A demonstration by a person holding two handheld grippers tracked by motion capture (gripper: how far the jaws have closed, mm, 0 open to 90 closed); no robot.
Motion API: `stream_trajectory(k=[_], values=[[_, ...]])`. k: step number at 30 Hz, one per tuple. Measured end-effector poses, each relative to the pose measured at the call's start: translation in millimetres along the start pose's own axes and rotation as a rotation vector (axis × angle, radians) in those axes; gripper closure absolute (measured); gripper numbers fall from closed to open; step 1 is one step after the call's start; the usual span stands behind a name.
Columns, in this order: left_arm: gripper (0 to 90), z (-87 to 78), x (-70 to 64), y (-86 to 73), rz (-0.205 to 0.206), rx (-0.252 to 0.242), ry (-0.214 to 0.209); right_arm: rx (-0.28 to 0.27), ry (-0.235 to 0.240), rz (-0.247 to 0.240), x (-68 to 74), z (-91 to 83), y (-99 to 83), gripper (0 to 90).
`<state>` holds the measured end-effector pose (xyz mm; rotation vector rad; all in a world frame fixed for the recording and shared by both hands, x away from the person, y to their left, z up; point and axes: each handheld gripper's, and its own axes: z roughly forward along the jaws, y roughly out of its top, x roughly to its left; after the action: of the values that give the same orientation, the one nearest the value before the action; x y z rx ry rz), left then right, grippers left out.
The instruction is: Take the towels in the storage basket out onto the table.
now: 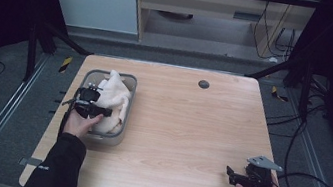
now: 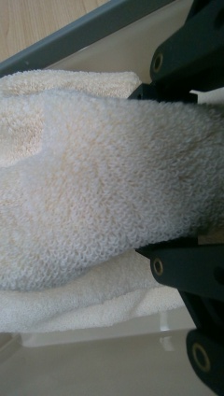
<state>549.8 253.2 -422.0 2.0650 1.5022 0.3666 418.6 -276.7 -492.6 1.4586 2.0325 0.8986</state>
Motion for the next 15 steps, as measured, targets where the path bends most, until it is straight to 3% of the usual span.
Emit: stream_trajectory(k=[8,15], values=[[56.0,-12.5,-0.6,-1.0,-0.003,-0.045,-0.018,0.001,0.005,0.003,0.1,0.0,-0.1,12.2],[56.7,-41.0,-3.0,1.8,0.006,-0.127,-0.039,0.003,0.004,0.000,0.0,0.4,-0.1,12.2]])
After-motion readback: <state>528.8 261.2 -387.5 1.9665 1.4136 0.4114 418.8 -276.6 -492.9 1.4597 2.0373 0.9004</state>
